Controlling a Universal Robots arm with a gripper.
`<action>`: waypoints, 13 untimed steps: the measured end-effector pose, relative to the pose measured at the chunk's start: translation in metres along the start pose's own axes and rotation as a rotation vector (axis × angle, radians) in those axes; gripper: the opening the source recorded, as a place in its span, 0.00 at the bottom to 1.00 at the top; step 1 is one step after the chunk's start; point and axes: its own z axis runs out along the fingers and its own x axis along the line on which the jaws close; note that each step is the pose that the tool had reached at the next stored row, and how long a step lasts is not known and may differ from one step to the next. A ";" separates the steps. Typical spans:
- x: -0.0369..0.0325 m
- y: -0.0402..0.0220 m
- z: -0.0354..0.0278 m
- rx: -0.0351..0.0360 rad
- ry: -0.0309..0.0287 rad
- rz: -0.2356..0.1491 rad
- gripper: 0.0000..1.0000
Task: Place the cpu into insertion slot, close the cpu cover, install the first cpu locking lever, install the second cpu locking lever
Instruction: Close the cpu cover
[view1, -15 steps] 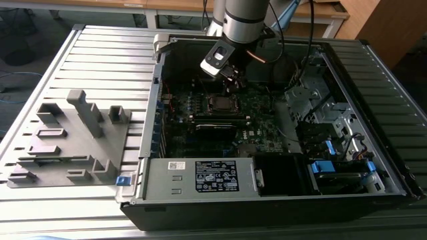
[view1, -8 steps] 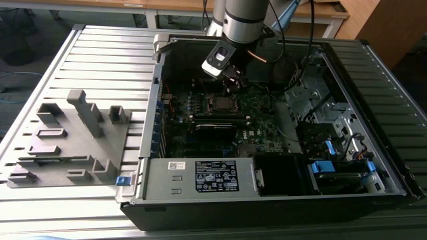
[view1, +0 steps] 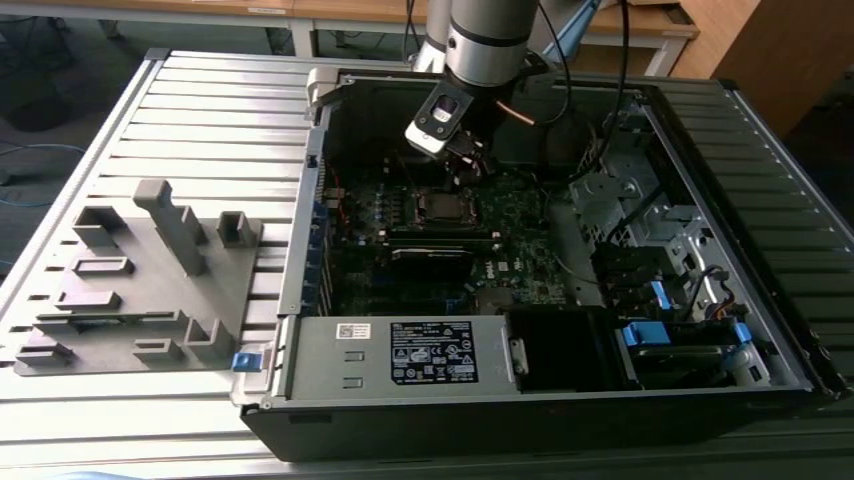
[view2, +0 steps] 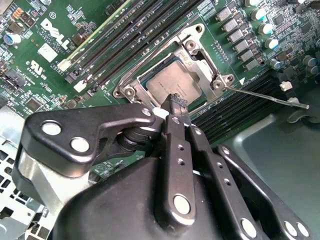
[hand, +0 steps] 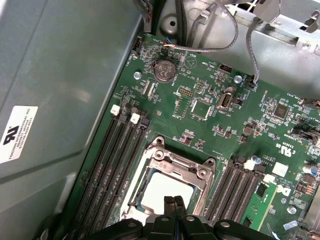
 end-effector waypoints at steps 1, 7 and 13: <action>0.0000 0.0000 0.0000 0.0000 0.0000 0.000 0.11; 0.0000 0.0000 0.0000 0.0002 0.0003 -0.018 0.11; 0.0000 0.0000 0.0000 0.0007 0.0003 -0.044 0.11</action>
